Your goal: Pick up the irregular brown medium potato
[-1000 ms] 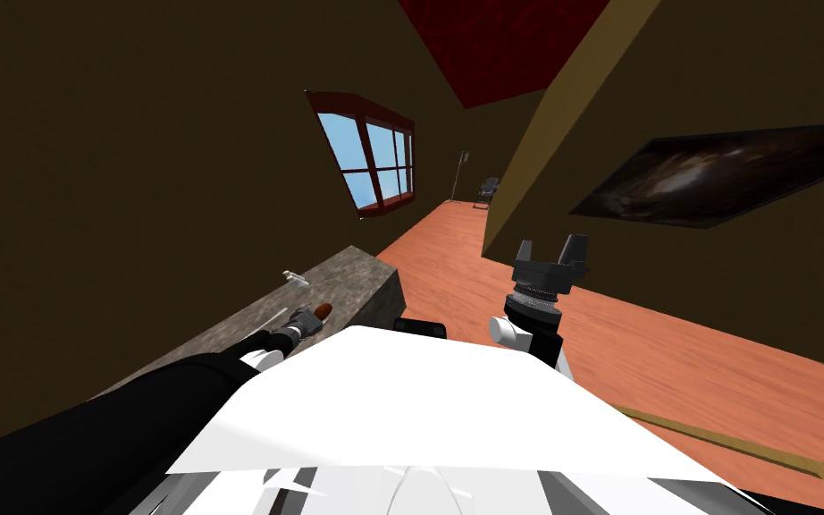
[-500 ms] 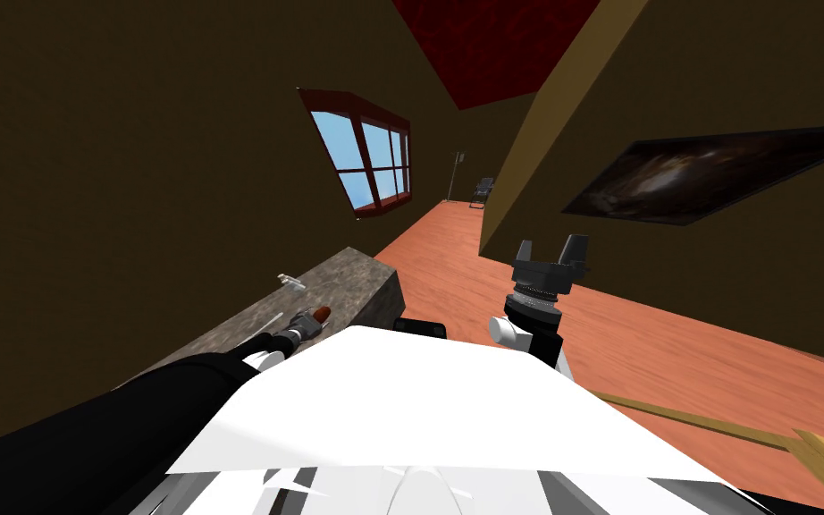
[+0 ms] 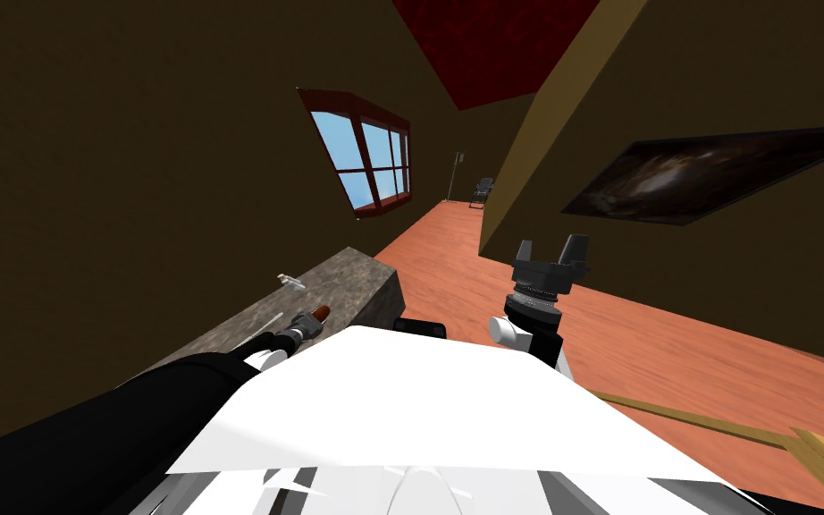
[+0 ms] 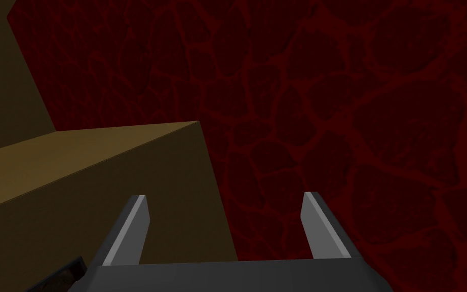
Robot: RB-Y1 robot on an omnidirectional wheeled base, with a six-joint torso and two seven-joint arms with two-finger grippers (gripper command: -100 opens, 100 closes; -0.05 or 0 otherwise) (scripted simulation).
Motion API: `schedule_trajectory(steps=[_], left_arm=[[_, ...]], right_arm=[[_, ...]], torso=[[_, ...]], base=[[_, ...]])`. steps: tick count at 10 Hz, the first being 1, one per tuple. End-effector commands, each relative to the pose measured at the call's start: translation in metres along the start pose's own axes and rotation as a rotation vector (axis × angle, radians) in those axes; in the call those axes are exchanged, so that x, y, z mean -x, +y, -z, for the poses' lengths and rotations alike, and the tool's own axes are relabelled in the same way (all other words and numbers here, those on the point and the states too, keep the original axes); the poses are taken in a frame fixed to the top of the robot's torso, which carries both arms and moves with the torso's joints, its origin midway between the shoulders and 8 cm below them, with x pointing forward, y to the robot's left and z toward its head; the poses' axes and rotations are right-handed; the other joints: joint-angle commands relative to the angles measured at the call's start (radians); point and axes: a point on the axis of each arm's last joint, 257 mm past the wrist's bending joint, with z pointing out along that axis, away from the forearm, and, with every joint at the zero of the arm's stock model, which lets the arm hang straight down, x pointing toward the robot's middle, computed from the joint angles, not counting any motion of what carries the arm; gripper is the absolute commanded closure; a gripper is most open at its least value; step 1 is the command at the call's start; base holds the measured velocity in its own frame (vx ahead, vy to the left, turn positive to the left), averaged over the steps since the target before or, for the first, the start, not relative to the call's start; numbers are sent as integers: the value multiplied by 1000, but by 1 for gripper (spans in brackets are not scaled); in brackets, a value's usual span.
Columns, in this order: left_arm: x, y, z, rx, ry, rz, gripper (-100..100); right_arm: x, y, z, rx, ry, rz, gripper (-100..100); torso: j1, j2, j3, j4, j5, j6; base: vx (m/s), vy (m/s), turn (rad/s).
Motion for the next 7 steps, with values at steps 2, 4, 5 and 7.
schedule_trajectory(steps=[2, 4, 5, 7], left_arm=[[0, 0, 0, 0, 0, 0, 100], [-2, -3, 7, 2, 2, -3, 100], [-4, -4, 12, 3, 3, -5, 100], [-3, -4, 9, 2, 2, -4, 0]], right_arm=[[0, 0, 0, 0, 0, 0, 0], [0, 0, 0, 0, 0, 0, 0], [0, 0, 0, 0, 0, 0, 0], [0, 0, 0, 0, 0, 0, 0]], torso=[[0, 0, 0, 0, 0, 0], [0, 0, 0, 0, 0, 0], [-1, 0, 0, 0, -1, 0], [-1, 0, 0, 0, 0, 0]], base=[[0, 0, 0], [3, -2, 8], [5, -6, 17], [0, 0, 0]])
